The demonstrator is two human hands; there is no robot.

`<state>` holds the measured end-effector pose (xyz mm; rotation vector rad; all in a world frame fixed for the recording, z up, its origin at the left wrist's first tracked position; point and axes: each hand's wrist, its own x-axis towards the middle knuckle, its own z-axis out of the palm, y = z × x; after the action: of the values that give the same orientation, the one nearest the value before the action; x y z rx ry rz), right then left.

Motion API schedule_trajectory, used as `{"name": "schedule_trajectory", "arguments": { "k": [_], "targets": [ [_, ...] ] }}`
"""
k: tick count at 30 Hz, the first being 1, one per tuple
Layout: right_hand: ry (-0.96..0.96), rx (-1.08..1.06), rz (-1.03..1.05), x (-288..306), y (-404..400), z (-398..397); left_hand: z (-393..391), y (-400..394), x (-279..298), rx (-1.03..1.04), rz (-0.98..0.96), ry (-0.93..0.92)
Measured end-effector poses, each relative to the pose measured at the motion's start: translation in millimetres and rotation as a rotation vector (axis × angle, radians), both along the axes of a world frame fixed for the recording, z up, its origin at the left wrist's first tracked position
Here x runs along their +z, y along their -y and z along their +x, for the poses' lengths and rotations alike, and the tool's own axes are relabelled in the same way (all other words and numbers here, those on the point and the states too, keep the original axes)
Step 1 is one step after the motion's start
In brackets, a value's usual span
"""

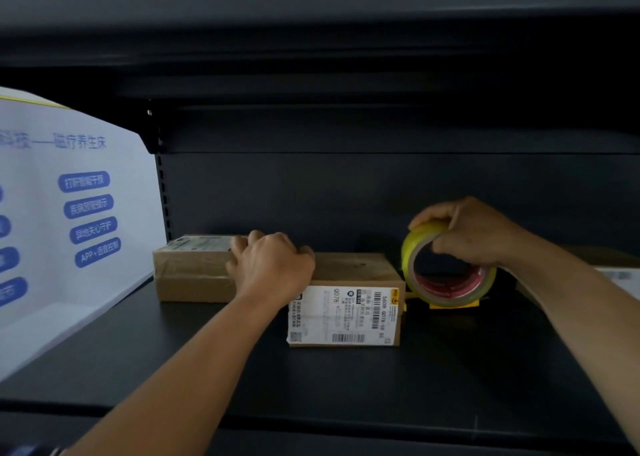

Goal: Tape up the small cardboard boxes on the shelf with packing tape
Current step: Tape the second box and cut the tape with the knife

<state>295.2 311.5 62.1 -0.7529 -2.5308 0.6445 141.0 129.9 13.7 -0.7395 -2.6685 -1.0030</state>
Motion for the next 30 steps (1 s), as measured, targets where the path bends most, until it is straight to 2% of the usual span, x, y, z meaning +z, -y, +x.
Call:
{"name": "schedule_trajectory", "arguments": {
  "k": [10,15,18,21,23,25,27,30],
  "targets": [
    [0.032,0.002,0.026,-4,0,-5,0,0,-2,0.004,-0.053,-0.014],
    [0.061,-0.005,0.055,-7,-2,-8,-8,0,-2,0.004,-0.086,0.066],
    [0.087,-0.01,0.076,-9,-2,-9,-16,-3,-5,-0.03,-0.046,0.15],
    [0.091,-0.005,0.077,-10,-2,-10,-16,-6,-9,-0.126,0.116,0.351],
    [0.095,0.004,0.077,-10,-1,-11,-14,-5,-10,-0.145,0.194,0.38],
    [0.097,0.005,0.086,-10,1,-12,-14,-2,-9,-0.134,0.21,0.292],
    [0.092,0.004,0.09,-9,2,-13,-9,3,-6,-0.114,0.139,0.091],
    [0.087,0.001,0.082,-10,3,-14,9,9,2,-0.267,-0.143,-0.303]
  ]
}}
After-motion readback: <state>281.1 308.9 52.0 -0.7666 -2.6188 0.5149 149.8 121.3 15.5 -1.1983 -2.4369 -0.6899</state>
